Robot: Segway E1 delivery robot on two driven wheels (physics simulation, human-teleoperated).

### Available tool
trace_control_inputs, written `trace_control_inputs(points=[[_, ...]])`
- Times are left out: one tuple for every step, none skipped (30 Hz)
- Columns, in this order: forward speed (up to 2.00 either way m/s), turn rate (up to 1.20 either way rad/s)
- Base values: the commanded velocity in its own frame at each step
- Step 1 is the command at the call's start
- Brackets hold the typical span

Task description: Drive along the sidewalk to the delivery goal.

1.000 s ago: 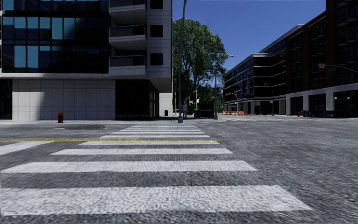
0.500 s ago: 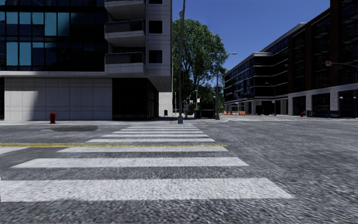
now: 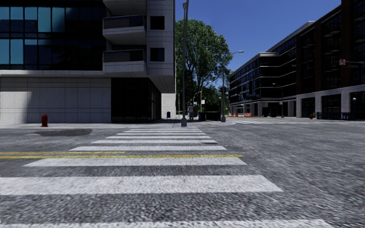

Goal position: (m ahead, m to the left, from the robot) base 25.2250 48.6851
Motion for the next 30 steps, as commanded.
trace_control_inputs(points=[[1.55,0.26],[1.55,0.26],[1.55,0.48],[1.55,0.58],[1.55,0.61],[1.55,0.58],[1.55,0.08],[1.55,0.0],[1.55,0.0],[1.55,0.0],[1.55,0.0],[1.55,0.0],[1.55,0.0],[1.55,0.0],[1.55,0.0],[1.55,0.0],[1.55,0.0],[1.55,0.0],[1.55,0.0],[1.55,0.0],[1.55,0.0],[1.55,0.0],[1.55,0.0],[1.55,0.0],[1.55,0.0],[1.55,0.0],[1.55,0.0],[1.55,0.0],[1.55,0.0],[1.55,0.0]])
